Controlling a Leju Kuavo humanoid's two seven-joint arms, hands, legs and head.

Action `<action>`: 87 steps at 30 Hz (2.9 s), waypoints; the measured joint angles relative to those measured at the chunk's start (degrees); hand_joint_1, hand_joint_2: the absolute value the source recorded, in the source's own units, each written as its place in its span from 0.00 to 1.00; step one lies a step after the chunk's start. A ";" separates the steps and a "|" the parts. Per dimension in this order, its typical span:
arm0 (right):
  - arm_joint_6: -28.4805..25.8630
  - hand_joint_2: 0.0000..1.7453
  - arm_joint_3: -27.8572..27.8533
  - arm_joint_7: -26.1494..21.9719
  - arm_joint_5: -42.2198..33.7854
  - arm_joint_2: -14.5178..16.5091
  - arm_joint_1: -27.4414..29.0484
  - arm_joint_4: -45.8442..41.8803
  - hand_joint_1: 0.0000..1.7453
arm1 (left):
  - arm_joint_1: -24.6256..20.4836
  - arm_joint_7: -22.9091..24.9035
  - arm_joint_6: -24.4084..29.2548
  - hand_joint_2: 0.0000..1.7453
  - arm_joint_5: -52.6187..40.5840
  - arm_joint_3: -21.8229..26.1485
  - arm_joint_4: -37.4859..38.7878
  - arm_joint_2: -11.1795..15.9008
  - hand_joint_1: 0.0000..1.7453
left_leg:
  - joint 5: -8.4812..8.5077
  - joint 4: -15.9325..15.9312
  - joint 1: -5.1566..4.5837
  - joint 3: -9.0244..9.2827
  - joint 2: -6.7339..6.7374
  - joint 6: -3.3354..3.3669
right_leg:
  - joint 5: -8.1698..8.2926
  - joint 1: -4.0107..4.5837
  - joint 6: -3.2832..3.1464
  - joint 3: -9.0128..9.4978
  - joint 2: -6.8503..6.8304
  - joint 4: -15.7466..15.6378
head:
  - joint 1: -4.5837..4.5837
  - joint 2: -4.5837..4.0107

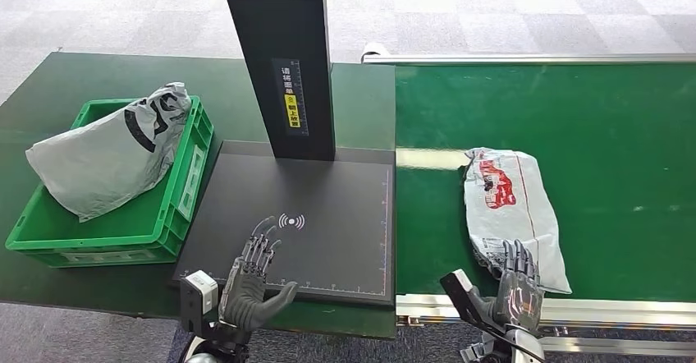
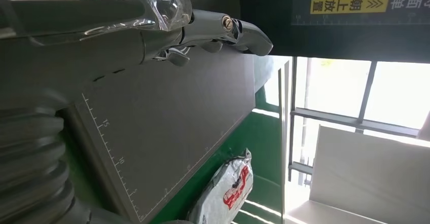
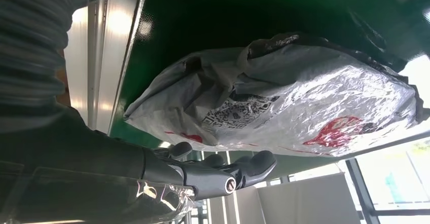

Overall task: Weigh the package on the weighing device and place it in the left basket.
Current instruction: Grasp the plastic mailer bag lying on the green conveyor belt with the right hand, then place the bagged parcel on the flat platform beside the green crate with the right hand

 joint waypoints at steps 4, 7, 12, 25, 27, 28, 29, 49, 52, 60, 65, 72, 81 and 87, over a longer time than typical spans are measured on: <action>-0.03 1.00 0.00 0.00 0.01 0.00 -0.23 0.36 0.00 | 0.00 0.07 -0.05 1.00 -0.05 0.00 0.00 0.00 0.00 | 0.00 0.00 0.00 0.01 0.00 0.00 | 0.00 0.00 0.00 0.00 0.00 0.00 | 0.00 0.00; -0.03 1.00 0.00 -0.01 0.01 0.00 -0.38 0.55 0.00 | 0.00 0.07 -0.07 1.00 -0.05 0.00 0.00 0.00 0.00 | 0.00 0.00 0.00 0.01 0.00 0.00 | 0.00 0.00 0.00 0.00 0.00 0.00 | 0.00 0.00; -0.03 1.00 0.03 0.78 1.95 0.04 -0.87 1.15 0.00 | 0.30 0.09 -0.09 1.00 -0.05 0.00 -0.19 0.00 0.00 | 0.00 0.00 0.00 0.02 0.01 0.00 | 0.00 0.00 0.00 0.01 0.01 0.00 | -0.01 0.00; -0.03 1.00 0.02 0.99 3.04 0.19 -1.17 1.50 0.01 | 1.04 0.09 -0.24 1.00 -0.05 0.01 -0.63 0.00 0.00 | 0.00 0.00 0.00 0.02 0.00 0.00 | 0.00 0.00 0.00 0.02 0.00 0.00 | 0.00 0.00; -0.03 1.00 0.02 0.97 3.03 0.20 -1.17 1.52 0.36 | 1.04 0.09 -0.24 1.00 -0.05 0.00 -0.63 0.00 0.00 | 0.00 0.00 0.00 0.03 0.00 0.00 | 0.00 0.00 0.00 0.02 0.00 0.00 | 0.00 0.00; -0.03 1.00 0.02 0.91 2.98 0.20 -1.15 1.56 0.60 | 1.05 0.09 -0.25 1.00 -0.05 0.00 -0.63 0.00 0.00 | 0.00 0.00 0.00 0.02 0.00 0.00 | 0.00 0.00 0.00 0.02 0.00 0.00 | 0.00 0.00; -0.03 1.00 0.01 0.81 2.92 0.20 -1.12 1.63 0.83 | 1.06 0.09 -0.25 1.00 -0.05 0.00 -0.63 0.00 0.00 | 0.00 0.00 0.00 0.02 0.00 0.00 | 0.00 0.00 0.00 0.02 0.00 0.00 | 0.00 0.00; -0.03 1.00 0.01 -1.20 1.87 0.60 -1.61 2.77 1.00 | 1.10 -0.13 -0.22 1.00 -0.07 -0.04 -0.63 0.03 0.00 | 0.00 0.00 0.00 0.01 0.00 0.00 | 0.00 0.00 0.00 0.01 0.00 0.00 | 0.00 0.00; -0.03 1.00 0.15 -1.96 1.44 0.92 -1.87 3.05 1.00 | 1.10 -0.42 0.02 1.00 0.09 -0.04 -0.64 0.05 0.00 | 0.00 0.00 0.00 0.01 -0.01 0.00 | 0.00 0.00 0.00 0.01 0.00 0.00 | 0.00 0.00; 5.45 1.00 0.73 -11.07 -11.03 2.78 -0.29 -0.34 1.00 | 1.16 -0.92 0.77 1.00 0.19 0.06 -0.79 0.05 0.00 | 0.00 0.00 0.00 -0.01 -0.04 0.00 | 0.00 0.00 0.00 0.01 -0.02 0.00 | 0.01 0.00; 18.72 1.00 5.96 -12.29 -30.28 5.70 7.08 -18.40 1.00 | 1.34 -1.13 1.16 1.00 0.11 0.54 -1.51 0.03 0.00 | 0.00 -0.02 0.02 -0.07 -0.04 -0.01 | -0.03 0.02 -0.01 -0.06 -0.06 0.00 | -0.02 0.00; 27.26 1.00 10.70 -16.29 -39.68 3.60 13.17 -40.06 1.00 | 1.40 -5.57 4.47 1.00 -3.33 2.60 -2.48 0.96 0.00 | 0.01 -0.01 -0.04 -0.09 -0.08 0.01 | -0.03 -0.04 0.02 -0.04 -0.14 0.00 | -0.01 0.00; 31.25 1.00 19.94 -14.21 -31.68 -5.00 5.69 -55.64 1.00 | -2.14 -8.53 6.32 1.00 -7.36 9.66 -3.87 2.51 0.00 | 0.12 -0.01 -0.02 0.02 0.02 0.00 | 0.07 -0.02 0.03 0.05 -0.06 0.00 | 0.00 0.00; 32.47 1.00 28.37 -11.23 -26.78 -7.77 -4.41 -52.96 1.00 | -2.75 -9.10 8.07 1.00 -8.23 12.99 -5.30 2.63 0.00 | 0.19 -0.02 -0.01 -0.09 0.11 -0.03 | 0.14 0.00 -0.01 0.03 0.01 0.05 | 0.01 0.00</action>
